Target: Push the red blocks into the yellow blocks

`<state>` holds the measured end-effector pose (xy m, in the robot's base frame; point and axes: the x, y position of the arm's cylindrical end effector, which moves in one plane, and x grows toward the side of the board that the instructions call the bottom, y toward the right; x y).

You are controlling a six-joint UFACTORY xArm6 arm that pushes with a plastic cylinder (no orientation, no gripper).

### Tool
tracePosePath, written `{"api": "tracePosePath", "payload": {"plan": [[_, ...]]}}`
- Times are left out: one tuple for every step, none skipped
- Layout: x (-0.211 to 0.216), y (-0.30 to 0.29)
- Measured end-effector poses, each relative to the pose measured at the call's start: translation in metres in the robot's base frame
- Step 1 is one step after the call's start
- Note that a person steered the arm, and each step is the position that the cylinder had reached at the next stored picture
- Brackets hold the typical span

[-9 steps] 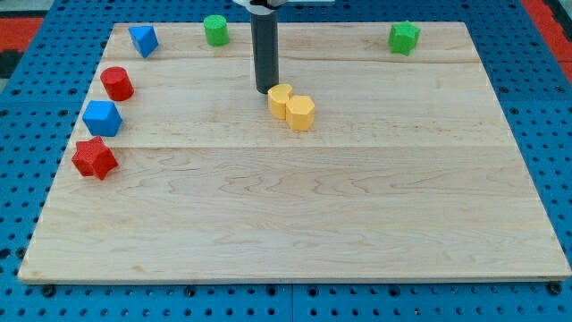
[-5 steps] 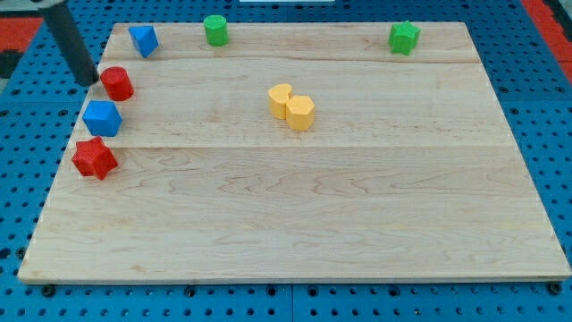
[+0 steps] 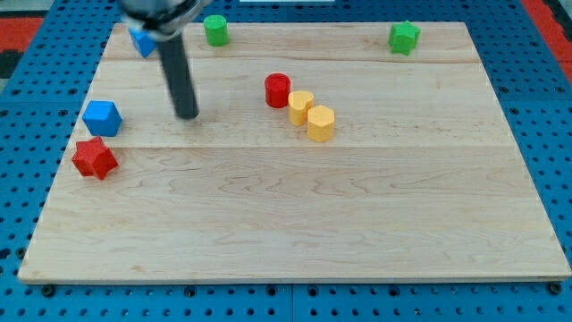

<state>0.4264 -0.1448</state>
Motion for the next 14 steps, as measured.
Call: {"api": "tracePosePath", "payload": {"plan": [[0.108,-0.008],[0.116,-0.082],[0.069,-0.099],[0.037,-0.098],[0.042,-0.119],[0.031,-0.144],[0.008,-0.104],[-0.010,-0.045],[-0.019,0.000],[-0.019,-0.015],[-0.027,-0.037],[-0.043,-0.037],[-0.050,-0.037],[-0.050,-0.033]]}}
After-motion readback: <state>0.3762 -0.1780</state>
